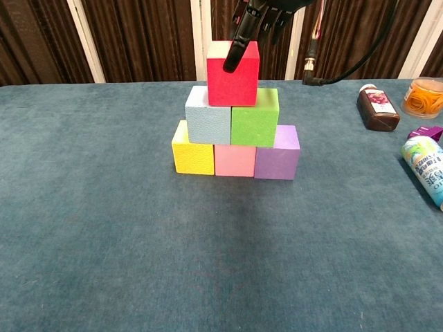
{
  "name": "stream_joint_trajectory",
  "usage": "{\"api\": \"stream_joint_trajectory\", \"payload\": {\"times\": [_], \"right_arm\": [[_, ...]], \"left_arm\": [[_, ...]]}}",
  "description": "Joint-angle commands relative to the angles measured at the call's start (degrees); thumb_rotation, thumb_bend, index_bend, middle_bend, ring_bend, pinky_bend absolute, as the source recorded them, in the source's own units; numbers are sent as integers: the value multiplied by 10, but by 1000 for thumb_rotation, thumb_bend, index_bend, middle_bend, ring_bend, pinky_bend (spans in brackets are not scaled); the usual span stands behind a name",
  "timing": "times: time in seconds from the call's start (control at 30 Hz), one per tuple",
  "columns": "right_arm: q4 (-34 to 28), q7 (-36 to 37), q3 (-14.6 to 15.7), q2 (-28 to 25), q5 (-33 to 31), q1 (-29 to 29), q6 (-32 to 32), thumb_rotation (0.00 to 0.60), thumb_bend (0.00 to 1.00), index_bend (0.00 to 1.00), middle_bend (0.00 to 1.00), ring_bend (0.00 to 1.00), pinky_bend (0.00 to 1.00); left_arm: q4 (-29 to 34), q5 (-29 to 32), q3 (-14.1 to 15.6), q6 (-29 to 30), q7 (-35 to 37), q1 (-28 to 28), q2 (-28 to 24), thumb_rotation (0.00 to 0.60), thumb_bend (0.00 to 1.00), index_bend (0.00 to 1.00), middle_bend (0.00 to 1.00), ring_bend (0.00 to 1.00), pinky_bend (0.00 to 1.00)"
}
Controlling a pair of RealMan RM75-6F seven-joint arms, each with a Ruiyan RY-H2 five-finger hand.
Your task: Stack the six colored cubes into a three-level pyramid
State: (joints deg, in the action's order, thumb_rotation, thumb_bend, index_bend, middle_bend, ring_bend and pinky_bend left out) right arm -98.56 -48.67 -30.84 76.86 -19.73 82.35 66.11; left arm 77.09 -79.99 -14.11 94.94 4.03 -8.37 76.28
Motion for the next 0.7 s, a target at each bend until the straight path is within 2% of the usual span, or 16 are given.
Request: {"api": "stream_joint_trajectory", "payload": {"times": [0.03,0.7], "right_arm": [[1,-2,-2,2,1,-1,4,600,198,444,388,308,128],[2,-26,-20,16,-10,1,30,600,197,444,388,308,129]], "left_arm": [[0,1,-1,0,1,0,0,600,318,129,0,0,0],[1,5,-3,-1,2,0,-1,600,318,129,0,0,0]]}}
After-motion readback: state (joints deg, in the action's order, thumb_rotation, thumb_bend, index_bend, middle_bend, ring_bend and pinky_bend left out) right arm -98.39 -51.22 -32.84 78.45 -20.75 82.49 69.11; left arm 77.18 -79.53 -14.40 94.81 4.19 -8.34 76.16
